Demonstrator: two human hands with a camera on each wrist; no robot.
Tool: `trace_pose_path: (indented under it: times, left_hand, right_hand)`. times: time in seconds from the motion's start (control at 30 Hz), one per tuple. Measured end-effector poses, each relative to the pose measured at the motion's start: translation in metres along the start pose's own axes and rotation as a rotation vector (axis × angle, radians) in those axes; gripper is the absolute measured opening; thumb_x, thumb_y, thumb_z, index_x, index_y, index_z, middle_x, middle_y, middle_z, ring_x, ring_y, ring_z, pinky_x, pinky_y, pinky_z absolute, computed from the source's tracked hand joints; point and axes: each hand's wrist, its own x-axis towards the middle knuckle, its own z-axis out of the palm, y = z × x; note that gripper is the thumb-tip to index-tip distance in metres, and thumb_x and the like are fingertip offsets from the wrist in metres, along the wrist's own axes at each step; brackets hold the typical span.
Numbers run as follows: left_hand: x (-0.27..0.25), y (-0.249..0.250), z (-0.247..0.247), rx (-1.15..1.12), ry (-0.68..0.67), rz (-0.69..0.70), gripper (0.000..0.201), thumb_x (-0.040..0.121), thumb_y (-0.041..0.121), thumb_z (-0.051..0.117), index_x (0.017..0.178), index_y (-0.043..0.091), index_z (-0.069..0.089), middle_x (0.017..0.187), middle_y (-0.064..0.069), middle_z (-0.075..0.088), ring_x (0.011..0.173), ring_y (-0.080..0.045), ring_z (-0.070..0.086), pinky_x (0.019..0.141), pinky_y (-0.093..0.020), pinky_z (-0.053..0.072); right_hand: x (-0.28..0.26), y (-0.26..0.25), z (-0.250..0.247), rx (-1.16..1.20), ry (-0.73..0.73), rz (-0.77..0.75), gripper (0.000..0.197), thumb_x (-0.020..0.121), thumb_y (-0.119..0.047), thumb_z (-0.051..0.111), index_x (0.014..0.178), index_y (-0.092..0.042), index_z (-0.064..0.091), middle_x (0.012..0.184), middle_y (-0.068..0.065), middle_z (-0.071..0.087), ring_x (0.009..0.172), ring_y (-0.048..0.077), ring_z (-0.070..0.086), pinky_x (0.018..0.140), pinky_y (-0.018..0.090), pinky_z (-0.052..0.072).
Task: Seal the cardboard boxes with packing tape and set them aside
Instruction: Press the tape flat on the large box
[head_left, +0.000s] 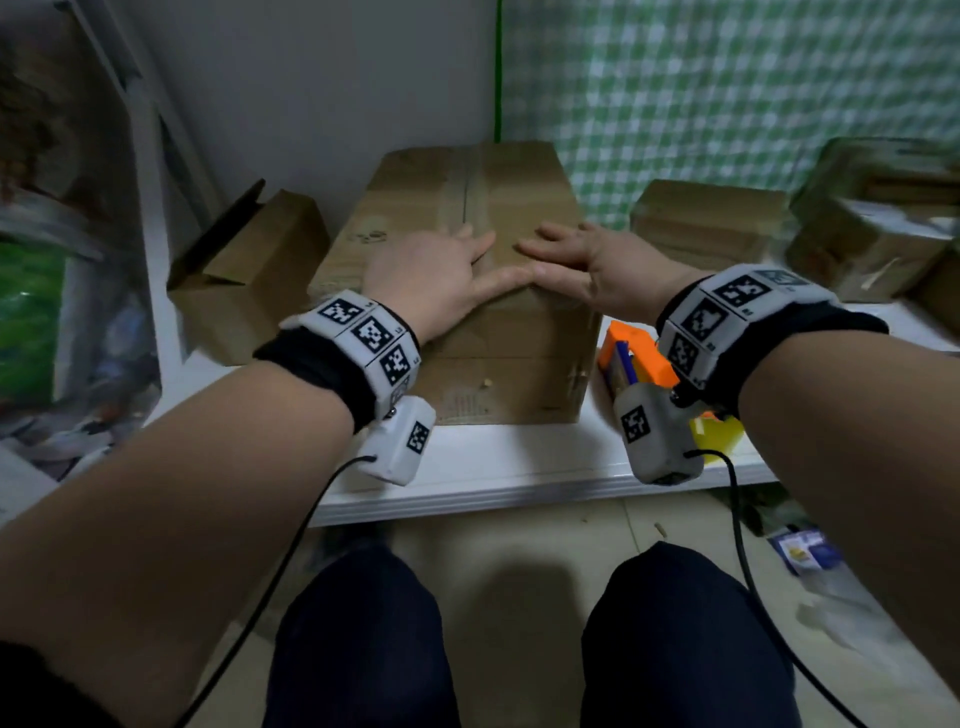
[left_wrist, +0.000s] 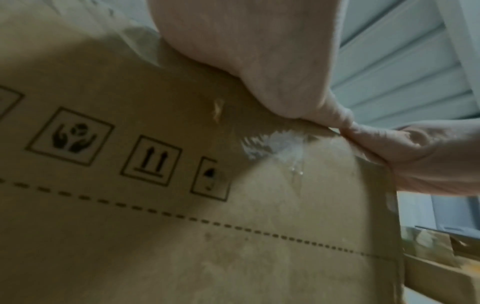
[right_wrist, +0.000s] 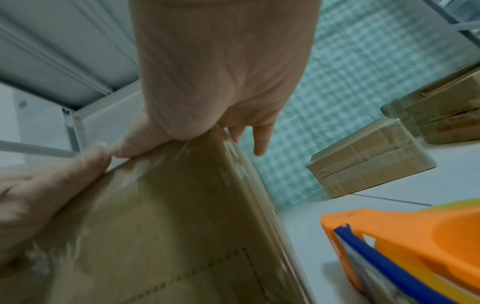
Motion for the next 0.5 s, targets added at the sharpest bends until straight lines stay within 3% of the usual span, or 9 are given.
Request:
trace_pose_path:
  times: [0.1,0.33,0.5]
  left_hand:
    - [-0.002,0.001,0.002,0.025,0.012,0.022,0.084,0.081,0.077,0.021,0.147,0.027,0.031,0.154,-0.001,0.029,0.14,-0.021,0.03,0.105,-0.039,0.033]
    - [-0.002,0.001,0.008,0.088,0.002,0.039,0.091,0.076,0.078,0.024,0.149,0.024,0.023,0.156,-0.005,0.023,0.141,-0.022,0.028,0.107,-0.04,0.032]
    - [-0.005,0.003,0.01,0.135,0.017,0.039,0.096,0.073,0.08,0.031,0.149,0.022,0.023,0.155,-0.005,0.026,0.139,-0.023,0.032,0.103,-0.042,0.039]
  right_hand:
    - [-0.003,0.001,0.006,-0.059,0.066,-0.047,0.066,0.083,-0.066,0.033,0.143,-0.039,0.038,0.156,-0.002,0.026,0.145,0.031,0.016,0.119,0.045,0.014]
    - [-0.007,0.001,0.01,-0.147,0.135,-0.061,0.061,0.087,-0.058,0.047,0.144,-0.038,0.035,0.155,-0.002,0.028,0.143,0.034,0.02,0.115,0.041,0.018]
    - [-0.006,0.003,0.018,-0.11,0.157,-0.058,0.068,0.082,-0.058,0.054,0.145,-0.037,0.035,0.155,-0.001,0.028,0.143,0.038,0.018,0.116,0.05,0.02]
